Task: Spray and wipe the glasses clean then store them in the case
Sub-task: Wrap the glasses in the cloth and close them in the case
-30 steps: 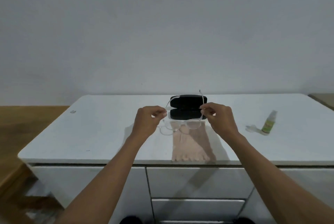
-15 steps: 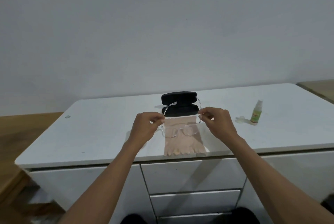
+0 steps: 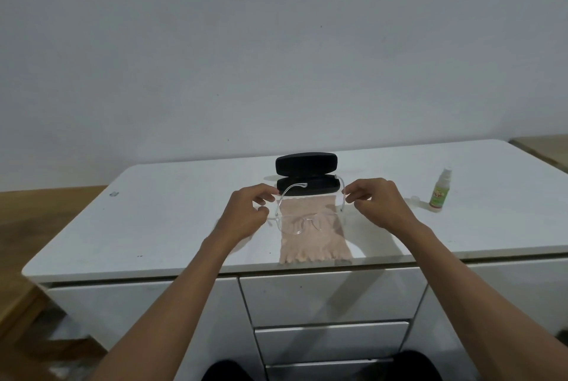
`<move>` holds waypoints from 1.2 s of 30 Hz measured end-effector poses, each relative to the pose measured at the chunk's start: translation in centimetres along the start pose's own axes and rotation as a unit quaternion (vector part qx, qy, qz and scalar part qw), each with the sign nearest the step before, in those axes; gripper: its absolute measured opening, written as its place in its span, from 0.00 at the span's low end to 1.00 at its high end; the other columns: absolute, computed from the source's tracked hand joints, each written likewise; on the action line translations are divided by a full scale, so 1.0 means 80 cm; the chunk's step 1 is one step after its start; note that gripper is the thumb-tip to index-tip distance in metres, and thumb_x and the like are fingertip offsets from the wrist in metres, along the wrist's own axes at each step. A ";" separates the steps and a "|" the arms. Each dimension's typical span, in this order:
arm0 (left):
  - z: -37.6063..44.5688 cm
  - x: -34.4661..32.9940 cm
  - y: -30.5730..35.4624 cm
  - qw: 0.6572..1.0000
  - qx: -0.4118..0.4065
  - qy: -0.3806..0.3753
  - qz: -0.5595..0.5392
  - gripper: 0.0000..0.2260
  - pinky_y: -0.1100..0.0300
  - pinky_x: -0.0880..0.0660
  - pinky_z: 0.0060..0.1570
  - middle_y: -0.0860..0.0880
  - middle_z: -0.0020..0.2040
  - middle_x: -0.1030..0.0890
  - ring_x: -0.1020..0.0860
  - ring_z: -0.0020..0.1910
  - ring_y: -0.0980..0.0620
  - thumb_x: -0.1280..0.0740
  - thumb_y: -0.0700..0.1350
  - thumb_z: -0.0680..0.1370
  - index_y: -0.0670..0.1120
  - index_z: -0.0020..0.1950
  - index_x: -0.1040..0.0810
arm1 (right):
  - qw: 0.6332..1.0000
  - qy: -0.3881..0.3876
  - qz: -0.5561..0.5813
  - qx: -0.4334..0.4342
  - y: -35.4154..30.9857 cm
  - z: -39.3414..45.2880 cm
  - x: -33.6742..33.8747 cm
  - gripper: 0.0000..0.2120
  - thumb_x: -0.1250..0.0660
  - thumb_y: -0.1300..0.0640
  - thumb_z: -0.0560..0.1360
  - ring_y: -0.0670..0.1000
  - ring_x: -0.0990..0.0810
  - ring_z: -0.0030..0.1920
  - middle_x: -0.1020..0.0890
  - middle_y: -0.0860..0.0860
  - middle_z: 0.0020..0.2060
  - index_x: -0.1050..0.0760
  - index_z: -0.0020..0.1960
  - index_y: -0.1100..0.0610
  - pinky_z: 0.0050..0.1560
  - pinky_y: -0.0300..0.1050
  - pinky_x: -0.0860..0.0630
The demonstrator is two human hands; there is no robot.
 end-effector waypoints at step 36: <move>0.068 -0.047 -0.027 0.978 0.099 -0.152 -0.100 0.05 0.57 0.21 0.45 0.44 0.38 0.16 0.18 0.37 0.51 0.23 0.34 0.72 0.42 0.41 0.15 | 0.981 -0.189 0.026 -0.028 0.003 0.074 -0.056 0.09 0.31 0.67 0.77 0.42 0.19 0.34 0.14 0.46 0.34 0.17 0.40 0.59 0.38 0.33 0.28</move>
Point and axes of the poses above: each hand's wrist, its own z-axis towards the middle knuckle, its own x-axis out of the back of the hand, y = z × x, the point moved 9 cm from there along z, towards the middle knuckle
